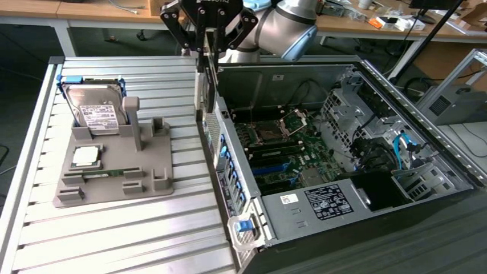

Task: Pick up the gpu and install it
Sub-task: 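Pick up the gpu and move the gpu toward the slot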

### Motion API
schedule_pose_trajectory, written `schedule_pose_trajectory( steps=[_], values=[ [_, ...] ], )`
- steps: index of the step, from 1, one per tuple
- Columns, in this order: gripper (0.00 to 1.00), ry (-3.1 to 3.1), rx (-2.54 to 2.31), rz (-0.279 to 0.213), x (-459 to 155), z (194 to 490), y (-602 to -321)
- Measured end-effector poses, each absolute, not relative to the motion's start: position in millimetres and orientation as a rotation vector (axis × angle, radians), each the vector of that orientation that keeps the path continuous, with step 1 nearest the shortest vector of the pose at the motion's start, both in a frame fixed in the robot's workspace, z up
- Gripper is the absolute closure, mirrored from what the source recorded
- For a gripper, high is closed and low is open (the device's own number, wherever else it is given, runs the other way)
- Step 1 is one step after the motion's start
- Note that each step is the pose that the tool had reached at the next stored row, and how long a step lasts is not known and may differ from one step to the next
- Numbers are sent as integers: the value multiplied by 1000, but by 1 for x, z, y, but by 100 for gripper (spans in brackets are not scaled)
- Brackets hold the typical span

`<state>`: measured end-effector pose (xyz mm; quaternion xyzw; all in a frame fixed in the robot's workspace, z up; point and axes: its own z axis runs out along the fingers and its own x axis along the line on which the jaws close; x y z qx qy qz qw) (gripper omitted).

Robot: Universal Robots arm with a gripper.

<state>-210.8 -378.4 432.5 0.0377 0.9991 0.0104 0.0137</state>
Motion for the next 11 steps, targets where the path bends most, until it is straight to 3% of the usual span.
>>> schedule_pose_trajectory(
  steps=[11],
  values=[
    [73,3112,117,32,-204,432,-378]
  ],
)
